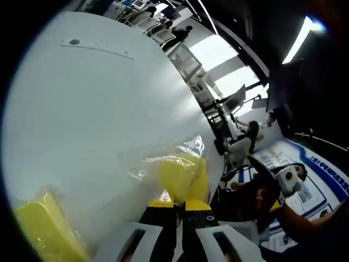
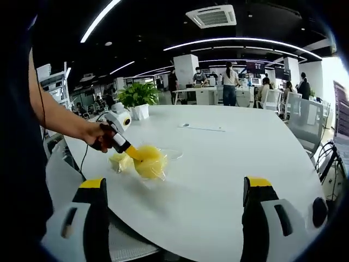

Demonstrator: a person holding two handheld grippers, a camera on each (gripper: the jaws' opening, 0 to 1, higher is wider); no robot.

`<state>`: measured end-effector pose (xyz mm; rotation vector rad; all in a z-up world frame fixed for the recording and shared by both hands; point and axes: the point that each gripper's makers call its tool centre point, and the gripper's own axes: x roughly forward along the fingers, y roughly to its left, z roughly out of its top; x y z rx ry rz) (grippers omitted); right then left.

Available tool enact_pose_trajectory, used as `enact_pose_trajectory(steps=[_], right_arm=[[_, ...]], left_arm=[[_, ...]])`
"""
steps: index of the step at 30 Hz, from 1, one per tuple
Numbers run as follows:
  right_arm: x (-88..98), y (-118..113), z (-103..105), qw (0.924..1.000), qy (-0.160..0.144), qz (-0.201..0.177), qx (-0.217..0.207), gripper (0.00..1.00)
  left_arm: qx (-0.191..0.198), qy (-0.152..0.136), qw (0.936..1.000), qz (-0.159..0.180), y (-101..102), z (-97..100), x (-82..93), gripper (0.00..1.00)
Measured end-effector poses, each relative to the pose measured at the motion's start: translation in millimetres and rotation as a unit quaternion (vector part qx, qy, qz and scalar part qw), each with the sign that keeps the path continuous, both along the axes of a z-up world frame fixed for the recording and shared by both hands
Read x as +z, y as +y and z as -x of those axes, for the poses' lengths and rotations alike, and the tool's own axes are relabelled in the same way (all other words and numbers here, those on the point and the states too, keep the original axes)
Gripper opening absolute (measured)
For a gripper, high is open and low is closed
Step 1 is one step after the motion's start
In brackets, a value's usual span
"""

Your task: Compare the silicone blocks by pressing each to a similar depth, holding the contact briefly, and releasing to observe deformation and rebound differences across the visible hardness samples.

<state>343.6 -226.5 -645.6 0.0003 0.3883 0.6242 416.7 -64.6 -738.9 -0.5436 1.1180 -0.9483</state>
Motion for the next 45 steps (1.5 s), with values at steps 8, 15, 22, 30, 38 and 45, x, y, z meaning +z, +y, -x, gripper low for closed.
enact_pose_trajectory(steps=[8, 15, 22, 30, 38, 45], right_arm=[[-15.6, 0, 2, 0.9998, 0.019, -0.006, -0.010, 0.97], [-29.1, -1, 5, 0.9991, 0.037, -0.011, -0.018, 0.97], [-33.9, 6, 4, 0.9991, 0.041, -0.006, -0.009, 0.97], [-33.7, 15, -1, 0.9991, 0.042, -0.009, 0.001, 0.97], [-34.0, 17, -2, 0.9990, 0.043, -0.013, 0.001, 0.97], [-34.4, 19, -2, 0.9989, 0.044, -0.013, 0.004, 0.97]], left_arm=[[-0.004, 0.031, 0.9993, -0.019, 1, -0.5, -20.3, 0.00], [-0.009, 0.034, 0.9979, -0.055, 4, -1.1, -34.8, 0.00], [-0.036, 0.004, 0.9954, -0.089, 1, -0.7, -37.9, 0.01], [-0.031, 0.021, 0.9916, -0.123, 6, -7.2, -50.2, 0.04], [-0.012, -0.003, 0.9915, -0.130, 10, -9.0, -51.7, 0.13], [0.012, -0.031, 0.9892, -0.143, 23, -14.0, -53.4, 0.32]])
